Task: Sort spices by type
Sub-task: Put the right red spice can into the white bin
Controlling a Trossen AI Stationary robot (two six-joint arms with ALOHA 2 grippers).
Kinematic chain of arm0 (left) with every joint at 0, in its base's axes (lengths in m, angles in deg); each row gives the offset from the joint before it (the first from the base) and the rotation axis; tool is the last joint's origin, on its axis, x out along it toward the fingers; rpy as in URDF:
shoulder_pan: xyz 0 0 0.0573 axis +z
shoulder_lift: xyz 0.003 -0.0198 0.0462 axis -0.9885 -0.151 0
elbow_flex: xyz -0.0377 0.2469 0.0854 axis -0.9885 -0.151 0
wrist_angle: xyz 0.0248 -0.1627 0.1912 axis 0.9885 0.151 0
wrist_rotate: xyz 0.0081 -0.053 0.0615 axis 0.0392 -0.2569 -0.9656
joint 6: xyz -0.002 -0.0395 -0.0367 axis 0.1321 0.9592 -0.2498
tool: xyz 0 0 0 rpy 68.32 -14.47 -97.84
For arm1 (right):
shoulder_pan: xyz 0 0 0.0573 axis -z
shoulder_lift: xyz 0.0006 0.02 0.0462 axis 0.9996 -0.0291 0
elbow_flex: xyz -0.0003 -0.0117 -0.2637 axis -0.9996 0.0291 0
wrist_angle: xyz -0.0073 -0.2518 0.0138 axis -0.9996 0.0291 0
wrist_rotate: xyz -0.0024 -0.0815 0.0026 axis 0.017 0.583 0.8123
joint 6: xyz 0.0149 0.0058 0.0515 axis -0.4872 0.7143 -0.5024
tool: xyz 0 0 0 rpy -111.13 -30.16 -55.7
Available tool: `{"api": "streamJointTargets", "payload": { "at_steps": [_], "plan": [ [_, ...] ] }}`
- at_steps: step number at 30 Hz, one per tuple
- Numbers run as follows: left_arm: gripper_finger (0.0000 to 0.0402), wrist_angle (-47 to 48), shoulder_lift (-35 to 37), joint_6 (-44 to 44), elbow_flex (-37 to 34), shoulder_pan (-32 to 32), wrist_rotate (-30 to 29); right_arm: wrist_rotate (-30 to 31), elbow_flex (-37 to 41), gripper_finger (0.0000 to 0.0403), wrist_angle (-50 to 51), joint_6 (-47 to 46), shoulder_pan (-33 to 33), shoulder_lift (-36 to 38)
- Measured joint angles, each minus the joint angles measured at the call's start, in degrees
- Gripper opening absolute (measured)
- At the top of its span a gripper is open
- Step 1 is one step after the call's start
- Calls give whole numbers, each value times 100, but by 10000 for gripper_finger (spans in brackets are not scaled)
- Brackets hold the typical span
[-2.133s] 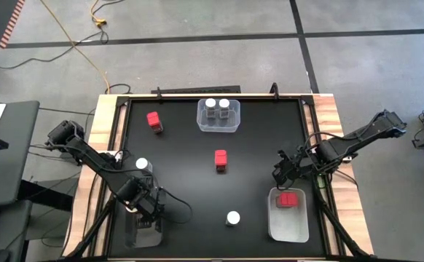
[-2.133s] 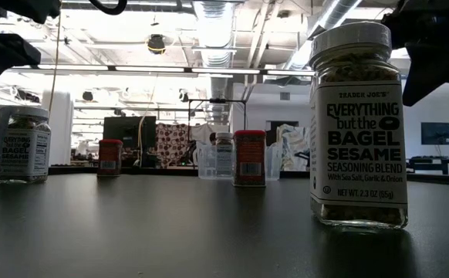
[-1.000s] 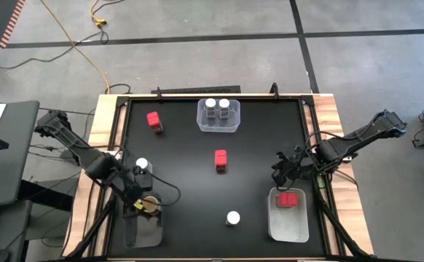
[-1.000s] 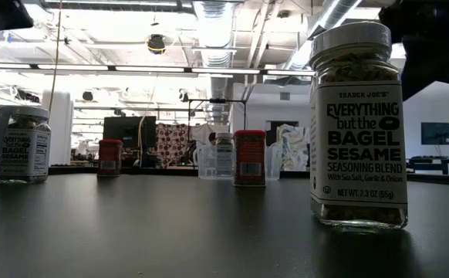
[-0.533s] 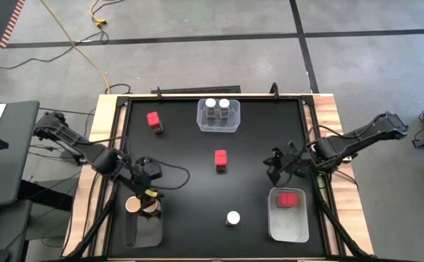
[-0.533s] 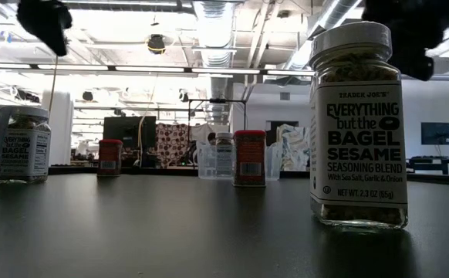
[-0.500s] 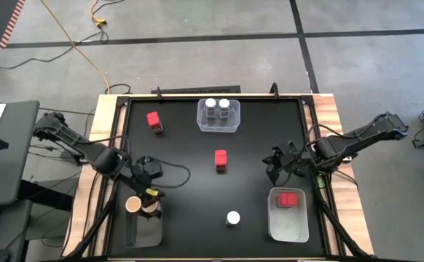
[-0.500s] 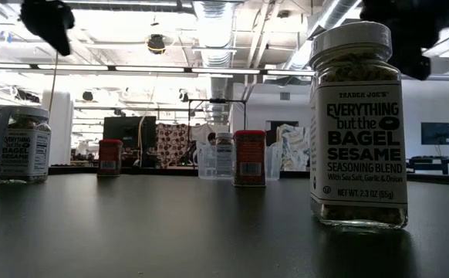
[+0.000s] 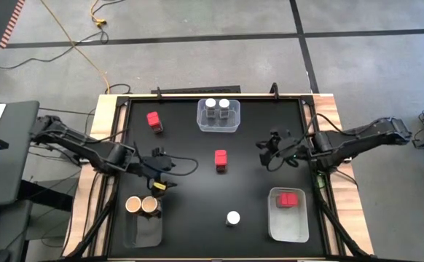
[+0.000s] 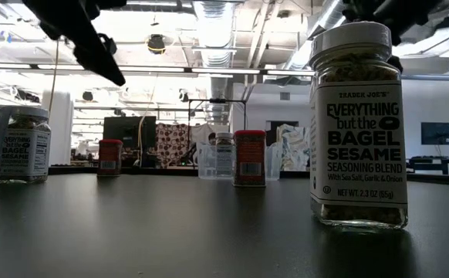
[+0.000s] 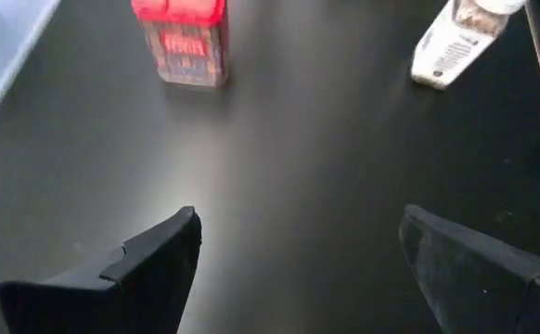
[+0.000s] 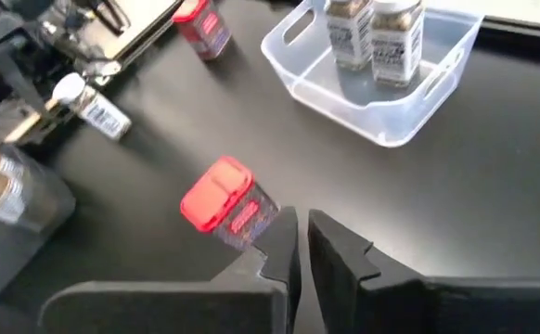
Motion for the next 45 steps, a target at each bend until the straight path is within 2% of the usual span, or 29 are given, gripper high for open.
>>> {"api": "streamJointTargets", "payload": {
  "at_steps": [7,12,15,20,23,28,31,35,39,45],
  "plan": [
    [353,112,803,-746,-367,352,-2,-3,0,59,-614,-465,380,0],
    [353,173,1640,-1196,-700,602,58,-50,-108,37,-1848,448,437,-363],
    [353,217,2157,-1311,-893,713,207,-79,-561,13,-1903,711,404,-1014],
    [353,685,2738,-1267,-917,737,250,-82,-1887,30,-949,759,433,-2341],
    [353,809,2949,-1265,-917,737,250,-102,-2869,33,473,670,469,-3139],
    [353,830,3060,-1425,-917,737,250,-134,-4190,38,2743,-278,510,-4110],
    [353,942,3055,-1427,-917,737,301,-150,-4547,60,3337,-714,525,-4408],
    [353,1072,2987,-1326,-915,735,523,-421,-4603,107,3362,-1302,542,-4504],
    [353,1090,2948,-1339,-915,734,819,-666,-4575,171,3347,-1736,509,-4599],
    [353,1132,2927,-1352,-915,733,842,-855,-4579,269,3211,-2199,374,-4854]
  ]
}}
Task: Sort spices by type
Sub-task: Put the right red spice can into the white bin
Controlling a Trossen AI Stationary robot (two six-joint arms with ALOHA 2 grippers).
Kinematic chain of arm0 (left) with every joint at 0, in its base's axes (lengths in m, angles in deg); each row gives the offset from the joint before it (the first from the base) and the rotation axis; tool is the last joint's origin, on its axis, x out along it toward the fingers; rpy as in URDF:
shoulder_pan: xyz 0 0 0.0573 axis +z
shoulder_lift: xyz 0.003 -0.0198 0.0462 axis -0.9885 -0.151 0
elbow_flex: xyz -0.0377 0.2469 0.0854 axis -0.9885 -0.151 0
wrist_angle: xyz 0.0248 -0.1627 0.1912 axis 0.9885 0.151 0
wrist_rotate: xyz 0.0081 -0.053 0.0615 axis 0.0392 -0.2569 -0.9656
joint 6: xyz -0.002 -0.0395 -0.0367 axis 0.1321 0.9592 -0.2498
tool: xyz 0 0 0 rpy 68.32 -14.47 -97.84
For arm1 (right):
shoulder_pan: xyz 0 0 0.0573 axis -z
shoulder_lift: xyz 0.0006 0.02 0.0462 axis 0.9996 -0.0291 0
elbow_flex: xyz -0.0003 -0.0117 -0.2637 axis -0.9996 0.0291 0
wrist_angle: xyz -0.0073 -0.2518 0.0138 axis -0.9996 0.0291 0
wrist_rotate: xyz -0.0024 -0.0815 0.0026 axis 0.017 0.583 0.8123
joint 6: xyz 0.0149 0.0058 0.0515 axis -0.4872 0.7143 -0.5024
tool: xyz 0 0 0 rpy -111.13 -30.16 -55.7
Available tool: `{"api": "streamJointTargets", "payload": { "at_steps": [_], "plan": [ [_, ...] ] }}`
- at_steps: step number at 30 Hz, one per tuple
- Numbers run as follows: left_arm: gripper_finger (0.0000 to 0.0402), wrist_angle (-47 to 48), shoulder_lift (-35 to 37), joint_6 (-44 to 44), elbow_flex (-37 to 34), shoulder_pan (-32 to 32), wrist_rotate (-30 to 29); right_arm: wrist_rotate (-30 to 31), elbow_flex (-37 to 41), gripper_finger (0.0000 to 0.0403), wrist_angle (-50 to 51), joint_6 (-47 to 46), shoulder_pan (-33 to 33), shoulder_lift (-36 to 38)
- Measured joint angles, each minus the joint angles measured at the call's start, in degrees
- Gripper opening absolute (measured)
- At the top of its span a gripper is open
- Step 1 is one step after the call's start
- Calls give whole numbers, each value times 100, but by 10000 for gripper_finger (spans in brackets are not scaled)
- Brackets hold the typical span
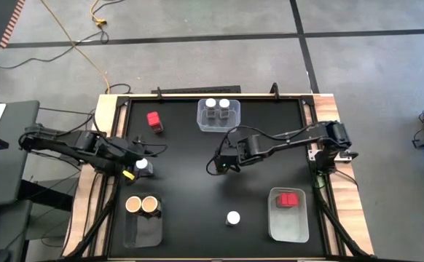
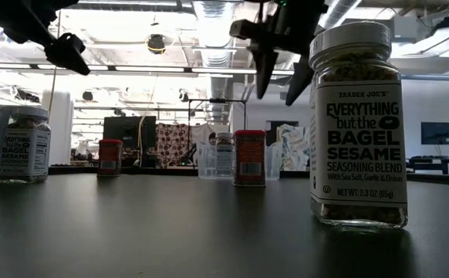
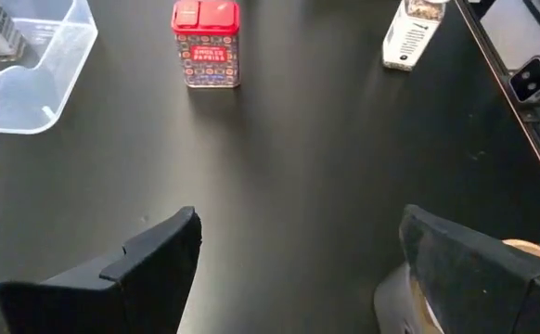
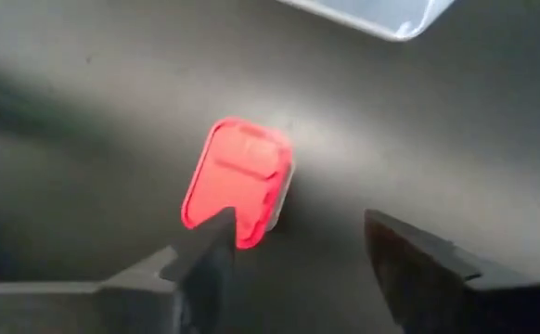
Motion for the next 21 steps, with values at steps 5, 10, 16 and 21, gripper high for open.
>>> {"api": "streamJointTargets", "payload": {
  "at_steps": [5,10,16,21],
  "plan": [
    [353,67,0,-29,0,-2,7,-91,11,307,-297,-275,-31,-129],
    [353,132,-1,-68,0,-3,98,-82,7,310,-322,-528,-15,-206],
    [353,129,2,-136,0,-7,112,-82,7,311,-376,-550,-20,-296],
    [353,125,4,-155,1,-5,110,-82,7,311,-387,-547,-20,-304]
  ]
}}
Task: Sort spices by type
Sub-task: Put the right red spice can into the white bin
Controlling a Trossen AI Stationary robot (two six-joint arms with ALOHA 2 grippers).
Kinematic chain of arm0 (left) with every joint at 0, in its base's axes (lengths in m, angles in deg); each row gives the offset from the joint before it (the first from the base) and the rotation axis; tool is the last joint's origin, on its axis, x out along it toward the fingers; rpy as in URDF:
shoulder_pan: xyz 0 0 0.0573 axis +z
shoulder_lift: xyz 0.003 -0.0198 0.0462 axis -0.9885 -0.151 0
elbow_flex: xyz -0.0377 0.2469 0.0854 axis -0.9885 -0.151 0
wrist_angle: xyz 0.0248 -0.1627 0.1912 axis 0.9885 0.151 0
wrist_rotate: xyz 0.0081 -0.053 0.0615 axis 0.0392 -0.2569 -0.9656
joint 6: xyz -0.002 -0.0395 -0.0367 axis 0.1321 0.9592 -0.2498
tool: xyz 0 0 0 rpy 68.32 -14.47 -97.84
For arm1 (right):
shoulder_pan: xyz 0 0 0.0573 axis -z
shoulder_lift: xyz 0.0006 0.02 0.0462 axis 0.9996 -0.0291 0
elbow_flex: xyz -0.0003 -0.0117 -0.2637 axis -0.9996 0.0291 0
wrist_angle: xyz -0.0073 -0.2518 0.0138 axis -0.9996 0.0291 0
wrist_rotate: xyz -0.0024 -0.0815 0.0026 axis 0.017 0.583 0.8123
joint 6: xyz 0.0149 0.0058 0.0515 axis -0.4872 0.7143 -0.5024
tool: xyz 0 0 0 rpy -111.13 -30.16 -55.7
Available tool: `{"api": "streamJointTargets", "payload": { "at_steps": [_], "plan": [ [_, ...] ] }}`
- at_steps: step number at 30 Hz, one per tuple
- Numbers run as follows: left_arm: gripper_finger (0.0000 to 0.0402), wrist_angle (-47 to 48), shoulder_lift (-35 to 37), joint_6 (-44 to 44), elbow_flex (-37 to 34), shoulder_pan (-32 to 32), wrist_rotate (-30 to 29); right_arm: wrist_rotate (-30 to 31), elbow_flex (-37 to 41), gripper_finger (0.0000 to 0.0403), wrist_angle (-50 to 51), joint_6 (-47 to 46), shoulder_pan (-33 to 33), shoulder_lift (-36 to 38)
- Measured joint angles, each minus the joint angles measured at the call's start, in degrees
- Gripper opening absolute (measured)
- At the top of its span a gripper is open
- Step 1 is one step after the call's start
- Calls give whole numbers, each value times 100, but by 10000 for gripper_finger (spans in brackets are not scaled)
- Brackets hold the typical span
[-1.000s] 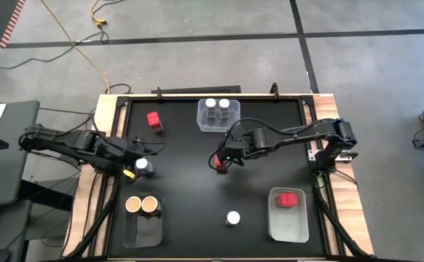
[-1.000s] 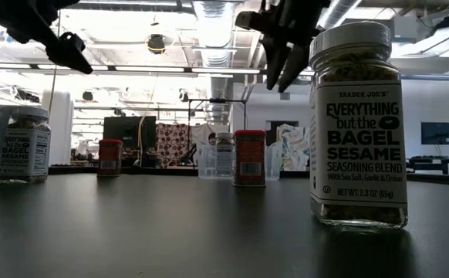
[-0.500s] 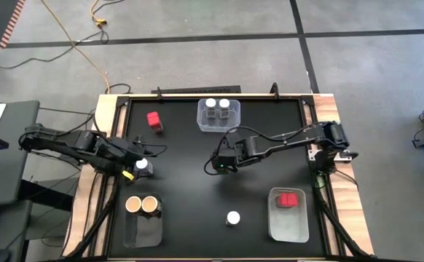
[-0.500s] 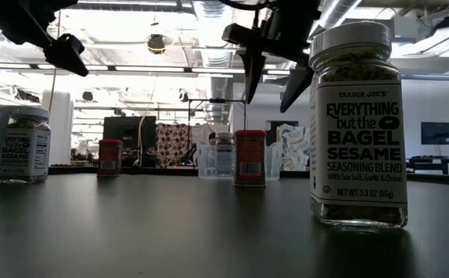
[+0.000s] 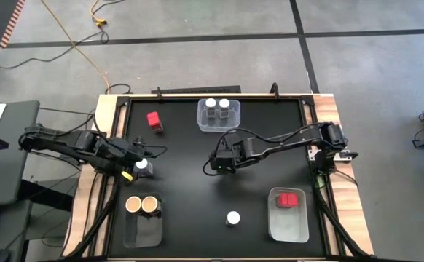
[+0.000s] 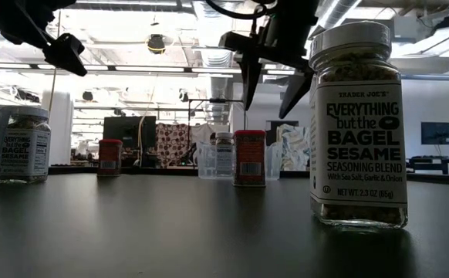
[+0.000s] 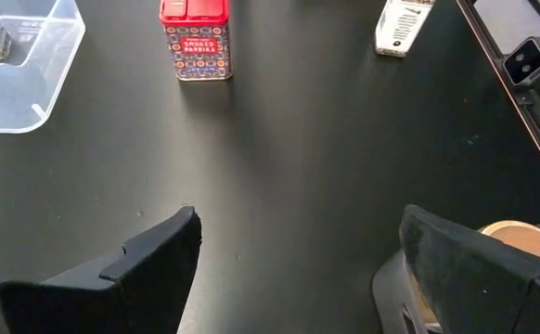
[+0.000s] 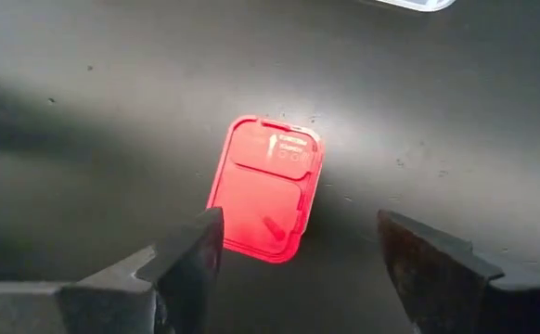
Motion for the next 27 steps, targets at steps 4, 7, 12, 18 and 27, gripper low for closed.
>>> {"api": "streamJointTargets", "payload": {
  "at_steps": [4,7,12,18,27],
  "plan": [
    [353,0,0,0,0,1,0,0,0,315,-16,50,0,0],
    [353,-3,0,0,1,1,0,33,0,328,-25,165,0,0],
    [353,-5,0,-5,1,1,-3,44,0,345,-47,168,0,0],
    [353,-24,0,-105,1,1,-7,52,0,346,-312,176,0,0],
    [353,-24,0,-107,1,3,-9,55,0,345,-850,646,2,0]
  ]
}}
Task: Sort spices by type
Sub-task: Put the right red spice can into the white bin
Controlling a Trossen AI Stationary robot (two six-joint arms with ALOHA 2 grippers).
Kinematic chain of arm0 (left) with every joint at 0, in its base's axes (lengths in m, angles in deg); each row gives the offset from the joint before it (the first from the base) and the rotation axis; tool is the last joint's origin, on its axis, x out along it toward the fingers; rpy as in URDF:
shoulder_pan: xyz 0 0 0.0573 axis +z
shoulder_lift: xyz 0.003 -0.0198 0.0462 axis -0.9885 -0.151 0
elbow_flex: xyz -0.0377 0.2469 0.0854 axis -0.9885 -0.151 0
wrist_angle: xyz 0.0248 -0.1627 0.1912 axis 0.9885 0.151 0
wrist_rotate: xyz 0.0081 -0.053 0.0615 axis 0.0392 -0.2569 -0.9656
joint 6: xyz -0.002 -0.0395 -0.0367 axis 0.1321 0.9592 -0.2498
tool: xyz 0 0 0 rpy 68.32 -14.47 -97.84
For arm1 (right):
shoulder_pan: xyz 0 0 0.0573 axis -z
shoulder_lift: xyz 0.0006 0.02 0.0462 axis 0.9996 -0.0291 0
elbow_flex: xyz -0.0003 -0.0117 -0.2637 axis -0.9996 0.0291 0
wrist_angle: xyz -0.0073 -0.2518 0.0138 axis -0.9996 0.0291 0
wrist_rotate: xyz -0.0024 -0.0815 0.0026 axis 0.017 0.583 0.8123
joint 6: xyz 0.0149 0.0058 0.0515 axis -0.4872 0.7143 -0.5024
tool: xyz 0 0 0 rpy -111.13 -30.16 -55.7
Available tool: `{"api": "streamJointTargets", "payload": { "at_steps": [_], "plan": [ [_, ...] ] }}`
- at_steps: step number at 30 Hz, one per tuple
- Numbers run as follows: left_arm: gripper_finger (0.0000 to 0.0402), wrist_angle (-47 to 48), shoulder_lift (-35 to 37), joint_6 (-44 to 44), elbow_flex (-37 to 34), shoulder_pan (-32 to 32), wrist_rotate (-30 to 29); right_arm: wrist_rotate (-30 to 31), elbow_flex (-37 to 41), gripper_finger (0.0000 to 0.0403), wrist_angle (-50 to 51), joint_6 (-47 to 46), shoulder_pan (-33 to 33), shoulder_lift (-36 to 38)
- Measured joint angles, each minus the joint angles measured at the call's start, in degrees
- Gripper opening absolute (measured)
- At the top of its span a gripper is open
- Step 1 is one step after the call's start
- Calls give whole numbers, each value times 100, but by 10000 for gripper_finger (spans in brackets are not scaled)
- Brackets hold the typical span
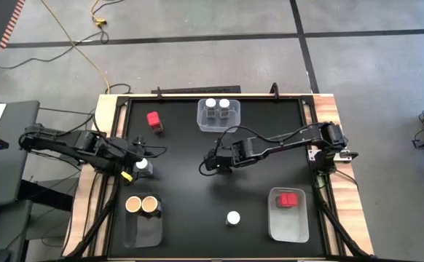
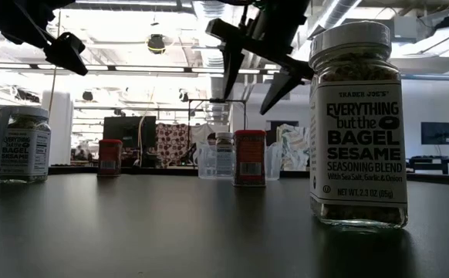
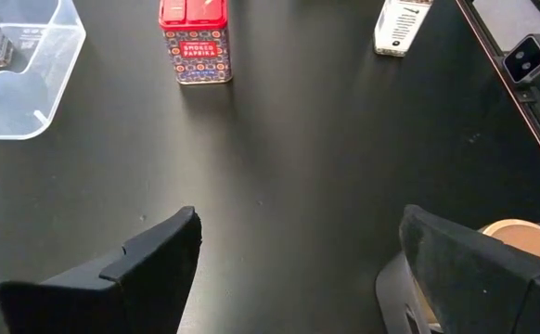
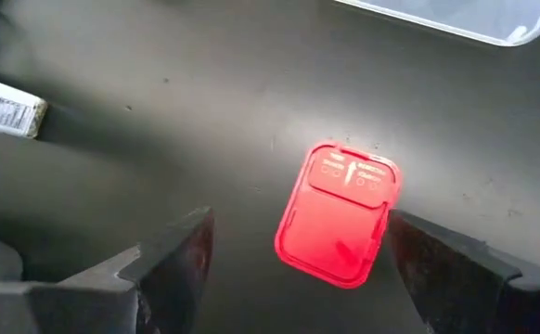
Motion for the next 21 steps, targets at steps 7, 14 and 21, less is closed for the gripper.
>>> {"api": "streamJointTargets", "payload": {
  "at_steps": [7,14,21],
  "plan": [
    [353,2,0,0,0,0,-7,7,-4,344,-150,-72,106,-96],
    [353,6,-4,-2,2,0,-9,-37,-303,344,198,-170,112,-425],
    [353,-7,-4,-78,3,0,-9,-35,-1061,344,1186,-116,216,-724]
  ]
}}
